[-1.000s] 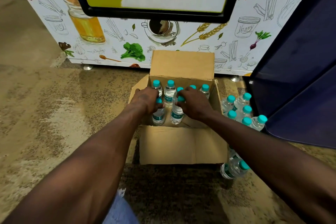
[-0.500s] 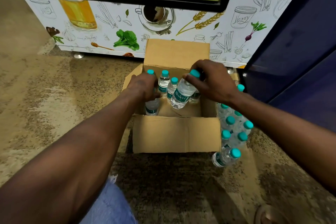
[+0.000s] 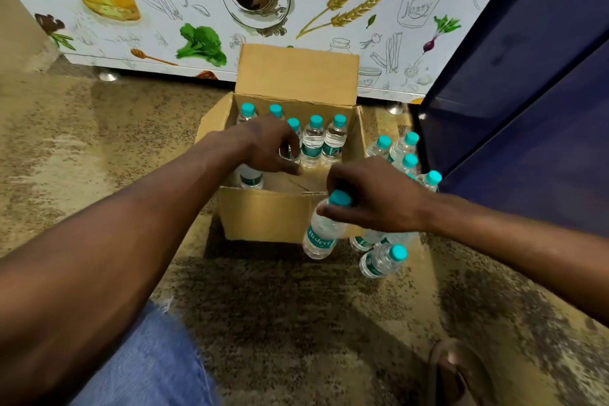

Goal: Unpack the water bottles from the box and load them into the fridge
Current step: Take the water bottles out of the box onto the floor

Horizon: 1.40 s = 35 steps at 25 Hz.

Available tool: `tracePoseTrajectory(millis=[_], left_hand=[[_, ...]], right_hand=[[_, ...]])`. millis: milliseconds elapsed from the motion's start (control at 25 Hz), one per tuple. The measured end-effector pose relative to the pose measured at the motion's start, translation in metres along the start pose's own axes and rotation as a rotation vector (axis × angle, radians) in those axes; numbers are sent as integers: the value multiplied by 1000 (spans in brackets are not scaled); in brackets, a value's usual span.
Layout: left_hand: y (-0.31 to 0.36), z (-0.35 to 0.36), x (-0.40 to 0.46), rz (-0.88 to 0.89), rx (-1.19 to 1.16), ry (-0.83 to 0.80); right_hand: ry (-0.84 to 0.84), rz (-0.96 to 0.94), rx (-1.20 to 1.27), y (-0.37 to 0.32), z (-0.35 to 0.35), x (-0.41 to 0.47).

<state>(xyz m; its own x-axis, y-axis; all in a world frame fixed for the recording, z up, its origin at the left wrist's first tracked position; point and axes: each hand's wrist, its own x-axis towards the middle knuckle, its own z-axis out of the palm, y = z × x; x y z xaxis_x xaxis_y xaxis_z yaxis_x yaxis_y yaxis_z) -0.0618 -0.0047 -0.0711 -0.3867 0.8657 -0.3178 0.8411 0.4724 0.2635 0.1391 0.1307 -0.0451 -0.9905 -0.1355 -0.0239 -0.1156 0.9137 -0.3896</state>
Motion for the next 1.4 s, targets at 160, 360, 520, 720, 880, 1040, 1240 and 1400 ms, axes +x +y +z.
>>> tracePoseTrajectory(millis=[160, 360, 520, 720, 880, 1040, 1240, 1400], left_hand=[[-12, 9, 0, -99, 63, -29], [-23, 21, 1, -229, 152, -52], [-26, 32, 4, -313, 254, -150], [-19, 38, 9, -341, 276, -132], [-15, 35, 12, -346, 301, -88], [-11, 31, 12, -331, 302, -91], [-1, 21, 11, -269, 310, -24], [7, 3, 8, -230, 319, 84]], right_hand=[[-54, 48, -94, 22, 44, -11], [-125, 81, -168, 31, 77, -23], [-158, 130, -195, 32, 92, -21], [-154, 138, -237, 32, 88, -24], [-161, 87, -363, 33, 74, -26], [-210, 59, -345, 33, 67, -27], [-269, 13, -345, 41, 63, -26], [-279, -6, -310, 42, 55, -24]])
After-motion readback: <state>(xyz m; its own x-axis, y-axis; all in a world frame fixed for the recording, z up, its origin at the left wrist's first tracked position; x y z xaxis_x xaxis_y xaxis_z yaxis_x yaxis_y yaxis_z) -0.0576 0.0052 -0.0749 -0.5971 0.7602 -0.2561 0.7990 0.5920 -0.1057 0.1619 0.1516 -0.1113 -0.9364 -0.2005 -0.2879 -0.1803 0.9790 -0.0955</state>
